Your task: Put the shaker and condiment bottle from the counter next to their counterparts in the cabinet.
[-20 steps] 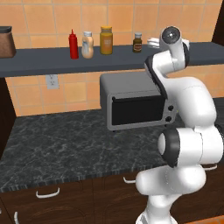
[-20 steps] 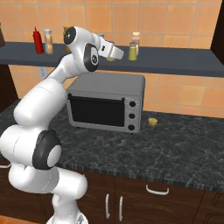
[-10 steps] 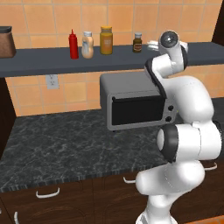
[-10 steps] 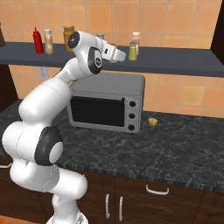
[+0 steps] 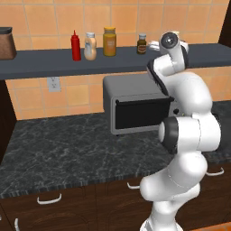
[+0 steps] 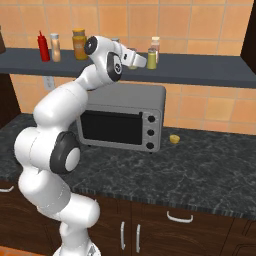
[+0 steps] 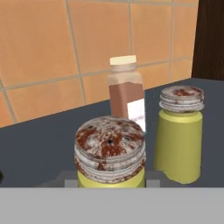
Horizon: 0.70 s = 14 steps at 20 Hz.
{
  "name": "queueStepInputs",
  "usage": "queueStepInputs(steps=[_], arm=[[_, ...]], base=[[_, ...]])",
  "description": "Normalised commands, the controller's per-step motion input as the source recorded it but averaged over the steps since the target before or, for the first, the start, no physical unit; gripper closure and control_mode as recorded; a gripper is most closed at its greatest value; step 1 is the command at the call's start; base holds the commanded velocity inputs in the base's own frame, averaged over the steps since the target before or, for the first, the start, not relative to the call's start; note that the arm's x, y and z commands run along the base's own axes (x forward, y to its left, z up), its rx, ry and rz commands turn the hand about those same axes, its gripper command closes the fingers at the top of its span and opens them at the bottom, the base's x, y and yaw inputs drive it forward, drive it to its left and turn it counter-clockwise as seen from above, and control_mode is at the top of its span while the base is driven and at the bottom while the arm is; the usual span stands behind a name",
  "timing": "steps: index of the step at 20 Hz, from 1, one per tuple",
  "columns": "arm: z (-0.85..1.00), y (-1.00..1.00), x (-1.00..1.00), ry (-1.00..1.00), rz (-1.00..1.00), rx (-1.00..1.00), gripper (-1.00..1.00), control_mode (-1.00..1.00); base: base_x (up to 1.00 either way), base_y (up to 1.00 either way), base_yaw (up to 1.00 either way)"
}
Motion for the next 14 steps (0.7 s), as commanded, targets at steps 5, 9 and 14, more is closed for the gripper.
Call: queueStepInputs(steps=[5, 9, 14], arm=[[-0.01, -0.06, 0.31, 0.0, 0.0, -0.02, 1.0, -1.0], [-0.03, -0.14, 0.1, 0.0, 0.0, -0.02, 1.0, -1.0], [-0.11, -0.13, 0.06, 0.0, 0.0, -0.01, 1.0, -1.0]], base=[[0.0, 0.0, 0.0], [0.0, 0.0, 0.0], [0.0, 0.0, 0.0]])
